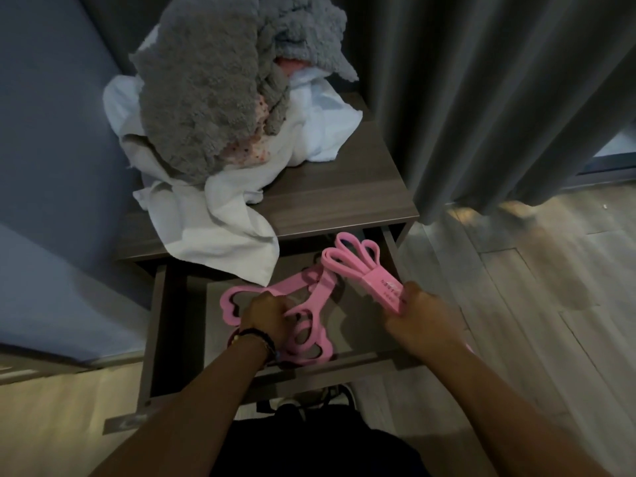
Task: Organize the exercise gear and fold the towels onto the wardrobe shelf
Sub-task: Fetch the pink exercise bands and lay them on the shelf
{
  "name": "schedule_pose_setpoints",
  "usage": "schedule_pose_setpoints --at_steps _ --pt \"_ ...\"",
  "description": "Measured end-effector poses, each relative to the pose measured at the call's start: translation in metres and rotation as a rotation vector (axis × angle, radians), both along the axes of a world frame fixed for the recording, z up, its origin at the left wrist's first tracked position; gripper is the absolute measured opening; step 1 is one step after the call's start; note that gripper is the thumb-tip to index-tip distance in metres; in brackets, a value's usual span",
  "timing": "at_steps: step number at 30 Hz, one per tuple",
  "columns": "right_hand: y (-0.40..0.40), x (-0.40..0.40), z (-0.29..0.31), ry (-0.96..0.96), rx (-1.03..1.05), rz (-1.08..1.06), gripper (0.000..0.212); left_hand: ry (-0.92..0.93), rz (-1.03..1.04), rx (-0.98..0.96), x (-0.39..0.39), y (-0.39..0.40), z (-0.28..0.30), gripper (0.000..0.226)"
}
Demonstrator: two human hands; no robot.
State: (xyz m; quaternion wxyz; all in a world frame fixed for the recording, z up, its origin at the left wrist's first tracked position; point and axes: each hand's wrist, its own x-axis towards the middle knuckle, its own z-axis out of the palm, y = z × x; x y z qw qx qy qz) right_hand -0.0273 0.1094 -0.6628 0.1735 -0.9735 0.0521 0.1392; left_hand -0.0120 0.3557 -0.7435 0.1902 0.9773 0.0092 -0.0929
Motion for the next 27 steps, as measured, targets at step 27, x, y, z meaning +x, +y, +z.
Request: schedule_pose_setpoints --at_steps 27 --pt "0.058 -0.020 0.067 -0.250 1.186 -0.244 0.056 0.006 0.214 -1.555 -0.034 -0.052 0.234 0.034"
